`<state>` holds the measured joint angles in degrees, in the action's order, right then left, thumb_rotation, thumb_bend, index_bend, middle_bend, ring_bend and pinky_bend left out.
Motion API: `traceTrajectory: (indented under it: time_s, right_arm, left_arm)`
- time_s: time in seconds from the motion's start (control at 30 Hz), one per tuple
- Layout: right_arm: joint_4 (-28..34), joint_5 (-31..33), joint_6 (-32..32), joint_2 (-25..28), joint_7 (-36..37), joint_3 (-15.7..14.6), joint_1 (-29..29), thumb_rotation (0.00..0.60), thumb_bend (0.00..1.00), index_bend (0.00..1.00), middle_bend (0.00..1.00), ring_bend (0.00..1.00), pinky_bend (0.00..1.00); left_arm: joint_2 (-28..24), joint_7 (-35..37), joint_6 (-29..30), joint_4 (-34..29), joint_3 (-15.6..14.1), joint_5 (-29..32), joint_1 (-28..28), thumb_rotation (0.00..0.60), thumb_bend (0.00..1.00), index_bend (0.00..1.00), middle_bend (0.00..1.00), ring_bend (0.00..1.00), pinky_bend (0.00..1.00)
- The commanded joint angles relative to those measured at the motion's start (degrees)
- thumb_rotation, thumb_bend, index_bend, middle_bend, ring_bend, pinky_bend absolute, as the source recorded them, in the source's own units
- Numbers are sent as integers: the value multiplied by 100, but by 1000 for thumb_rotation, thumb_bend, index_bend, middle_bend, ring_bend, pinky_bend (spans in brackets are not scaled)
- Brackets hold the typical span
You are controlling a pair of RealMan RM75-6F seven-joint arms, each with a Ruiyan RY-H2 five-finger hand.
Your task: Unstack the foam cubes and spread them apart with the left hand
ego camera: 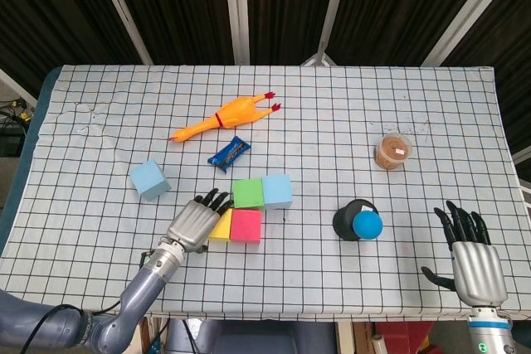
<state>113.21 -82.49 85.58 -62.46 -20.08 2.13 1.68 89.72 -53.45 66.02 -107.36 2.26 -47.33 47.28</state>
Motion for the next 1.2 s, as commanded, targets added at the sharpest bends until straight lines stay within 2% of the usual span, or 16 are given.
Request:
traceTrajectory:
  time_s: [0.03,0.2,0.3,0.43,0.6,0.67,0.9,1.0,1.2]
  right_arm:
    - [0,15,1,17,34,7,-4,600,39,113,0,64,0]
    - [11,22,-29,40,62,-1,3,600,39,113,0,64,0]
    - [18,18,-34,45,67,-5,4,600,39,113,0,64,0]
    - [27,28,-46,39,45,-11,7,600,40,113,0,64,0]
    - [31,48,-51,17,1,-6,14,600,40,113,0,64,0]
    - [30,64,-58,4,-22,-4,17,600,40,113,0,64,0]
    - [51,112,-78,-23,-100,-4,27,600,40,113,0,64,0]
    - [54,117,-68,-39,-137,0,28,600,39,113,0,64,0]
    - [41,187,-63,-72,-200,28,37,600,40,113,0,64,0]
  left_arm:
    - [68,-38,104,-6,-5,-113,10,600,75,174,256,245,461]
    - [62,-155,387,23,-64,-361,-45,600,111,245,381,366,541]
    - [-2,-195,475,-17,-52,-335,-73,600,166,309,446,423,575]
    - [-108,-235,548,-28,-21,-292,-92,600,260,338,472,440,578]
    - [-249,-3,689,28,76,-541,-165,600,270,352,481,444,579]
    - [-354,234,772,70,119,-830,-223,600,270,353,471,444,579]
    - [-449,1251,1061,993,57,-2184,-442,600,262,342,450,437,578]
    - [-329,1478,1054,1389,107,-2432,-428,600,261,342,446,437,578]
    - [113,1605,1017,2312,515,-2560,-238,600,248,327,412,428,574]
